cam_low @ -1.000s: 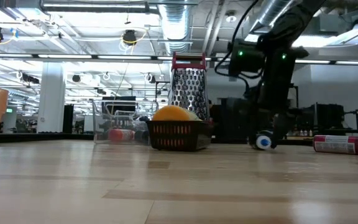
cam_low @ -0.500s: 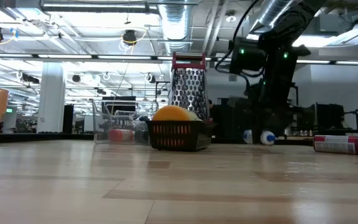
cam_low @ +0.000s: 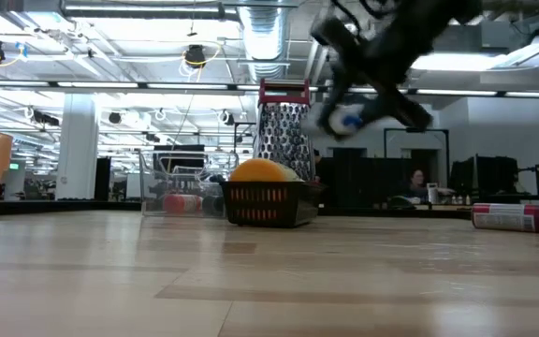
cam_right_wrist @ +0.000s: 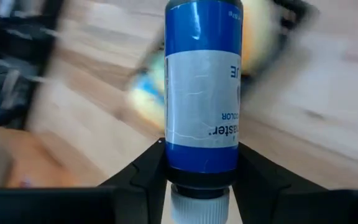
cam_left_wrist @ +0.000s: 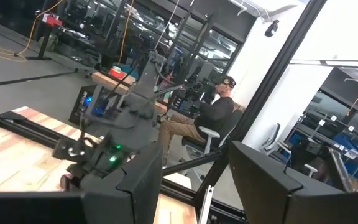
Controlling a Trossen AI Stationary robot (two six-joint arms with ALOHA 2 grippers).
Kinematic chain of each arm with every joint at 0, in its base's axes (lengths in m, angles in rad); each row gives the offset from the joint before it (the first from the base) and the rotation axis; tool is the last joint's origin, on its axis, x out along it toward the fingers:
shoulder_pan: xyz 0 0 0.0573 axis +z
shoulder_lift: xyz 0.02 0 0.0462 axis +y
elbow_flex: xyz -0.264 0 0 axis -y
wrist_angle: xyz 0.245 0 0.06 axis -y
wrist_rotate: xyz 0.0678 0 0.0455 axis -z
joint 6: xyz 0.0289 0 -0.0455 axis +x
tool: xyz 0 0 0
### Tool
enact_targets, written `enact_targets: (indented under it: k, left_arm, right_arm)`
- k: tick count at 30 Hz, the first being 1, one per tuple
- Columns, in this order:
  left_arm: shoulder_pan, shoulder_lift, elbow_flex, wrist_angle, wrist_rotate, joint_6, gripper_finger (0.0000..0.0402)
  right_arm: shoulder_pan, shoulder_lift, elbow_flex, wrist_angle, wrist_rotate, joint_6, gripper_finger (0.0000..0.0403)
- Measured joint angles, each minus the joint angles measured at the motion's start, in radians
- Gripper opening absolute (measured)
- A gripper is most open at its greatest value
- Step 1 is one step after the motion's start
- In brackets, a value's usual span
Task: Pick & Place Food Item
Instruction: Put the blue food coloring bottle into the transparent bin
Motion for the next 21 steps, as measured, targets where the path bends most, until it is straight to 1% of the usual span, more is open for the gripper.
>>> enact_targets:
  k: [2, 5, 9, 11, 15, 18, 21]
  left_arm:
    - [0.000, 0.000, 0.000, 0.000, 0.000, 0.000, 0.0182]
    - [0.000, 0.000, 0.000, -0.013, 0.000, 0.000, 0.0182]
    - [0.001, -0.001, 0.000, -0.061, -0.021, -0.005, 0.0182]
    - [0.001, -0.009, 0.000, -0.075, -0.023, -0.010, 0.0182]
    - [-0.011, -0.036, 0.000, -0.068, -0.023, -0.008, 0.0182]
    - [-0.018, -0.063, 0.000, -0.069, -0.023, -0.004, 0.0182]
    - [-0.018, -0.087, 0.000, -0.069, -0.023, 0.018, 0.0182]
  right_arm:
    - [0.000, 0.034, 0.075, -0.008, 0.021, -0.036, 0.0138]
    - [-0.036, 0.115, 0.213, -0.005, 0.031, -0.128, 0.0144]
    - [-0.105, 0.238, 0.404, 0.005, 0.009, -0.258, 0.0144]
    - [-0.149, 0.302, 0.485, -0.004, -0.034, -0.307, 0.0142]
    - [-0.241, 0.448, 0.632, -0.006, -0.174, -0.363, 0.0141]
    - [-0.281, 0.530, 0.736, -0.011, -0.216, -0.382, 0.0141]
    - [-0.298, 0.594, 0.811, -0.026, -0.229, -0.391, 0.0141]
